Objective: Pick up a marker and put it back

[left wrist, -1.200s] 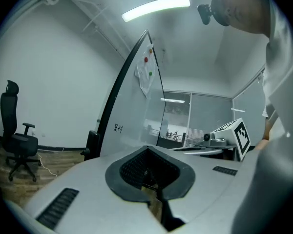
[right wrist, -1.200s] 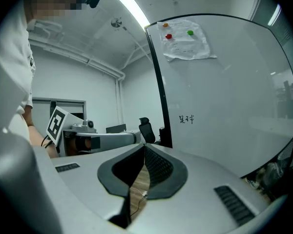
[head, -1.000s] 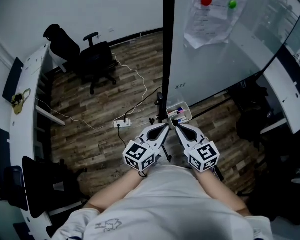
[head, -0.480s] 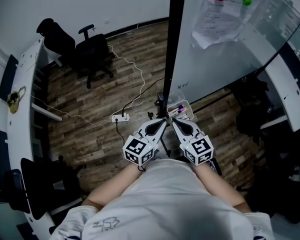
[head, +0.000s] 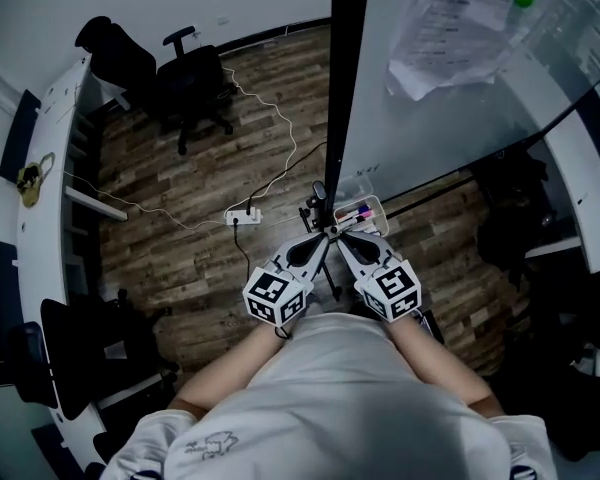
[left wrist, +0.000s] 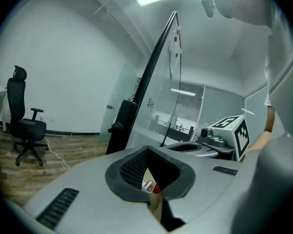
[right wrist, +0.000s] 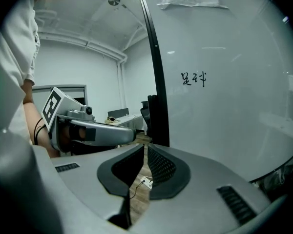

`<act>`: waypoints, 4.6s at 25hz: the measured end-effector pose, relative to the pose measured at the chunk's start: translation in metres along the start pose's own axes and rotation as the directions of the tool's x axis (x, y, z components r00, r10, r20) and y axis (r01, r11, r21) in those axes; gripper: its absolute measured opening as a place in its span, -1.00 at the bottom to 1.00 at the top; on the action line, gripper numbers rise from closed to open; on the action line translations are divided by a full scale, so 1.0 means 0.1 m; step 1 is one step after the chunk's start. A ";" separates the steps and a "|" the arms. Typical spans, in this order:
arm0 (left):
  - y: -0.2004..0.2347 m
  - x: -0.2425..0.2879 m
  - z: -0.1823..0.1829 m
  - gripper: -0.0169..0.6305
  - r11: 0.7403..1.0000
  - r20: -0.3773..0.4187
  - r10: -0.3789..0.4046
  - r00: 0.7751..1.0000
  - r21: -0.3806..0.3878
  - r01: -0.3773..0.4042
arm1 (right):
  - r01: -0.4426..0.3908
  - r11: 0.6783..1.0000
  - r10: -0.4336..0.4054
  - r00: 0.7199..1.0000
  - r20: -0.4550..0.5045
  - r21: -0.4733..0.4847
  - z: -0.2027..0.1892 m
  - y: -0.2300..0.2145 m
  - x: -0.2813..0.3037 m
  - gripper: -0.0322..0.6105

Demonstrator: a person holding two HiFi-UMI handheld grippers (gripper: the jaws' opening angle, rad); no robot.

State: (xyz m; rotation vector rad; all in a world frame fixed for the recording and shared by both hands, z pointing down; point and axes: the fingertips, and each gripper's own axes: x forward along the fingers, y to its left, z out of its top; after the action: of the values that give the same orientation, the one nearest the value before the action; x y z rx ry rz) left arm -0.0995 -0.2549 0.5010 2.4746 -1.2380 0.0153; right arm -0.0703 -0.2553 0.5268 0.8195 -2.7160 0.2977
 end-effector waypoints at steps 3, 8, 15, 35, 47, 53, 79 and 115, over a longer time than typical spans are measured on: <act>0.04 0.03 -0.05 -0.93 1.000 -0.004 0.024 1.000 -0.019 -0.024 | -0.026 0.999 0.026 1.000 -0.018 -0.029 -0.04 0.00 0.07 -0.86; 0.12 0.08 -0.08 -0.93 0.998 -0.007 0.056 0.998 -0.034 -0.056 | -0.038 0.998 0.036 0.998 -0.049 -0.053 -0.11 -0.04 0.14 -0.85; 0.23 0.10 -0.15 -0.93 0.994 -0.016 0.087 0.996 -0.063 -0.088 | -0.051 0.997 0.044 0.994 -0.098 -0.063 -0.18 -0.06 0.27 -0.60; 0.40 0.13 -0.17 -0.93 0.992 -0.029 0.104 0.994 -0.075 -0.106 | -0.003 0.996 -0.013 0.984 -0.178 -0.089 -0.36 -0.23 0.51 -0.49; 0.38 0.10 -0.16 -0.93 0.993 -0.028 0.097 0.995 -0.071 -0.099 | 0.013 0.990 -0.039 0.982 -0.185 -0.143 -0.37 -0.22 0.52 -0.50; 0.38 0.12 -0.14 -0.93 0.993 -0.025 0.096 0.995 -0.066 -0.097 | 0.033 0.991 -0.051 0.990 -0.134 -0.133 -0.23 -0.26 0.46 -0.55; -0.02 0.69 0.18 -0.93 1.000 0.016 0.001 1.000 0.006 -0.001 | 0.161 0.982 -0.169 0.982 -0.081 -0.096 0.01 -1.16 0.05 -0.67; -0.30 0.26 0.43 -0.93 0.976 0.039 -0.177 0.983 0.132 0.170 | 0.365 0.931 -0.362 0.917 0.170 0.011 0.73 -0.80 -0.70 -0.69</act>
State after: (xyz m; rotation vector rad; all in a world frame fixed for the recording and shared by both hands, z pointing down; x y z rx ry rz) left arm -0.0673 -0.2731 0.4555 2.7024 -1.0662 -0.0136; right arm 0.0155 -0.3051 0.4446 1.3747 -2.6359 0.1208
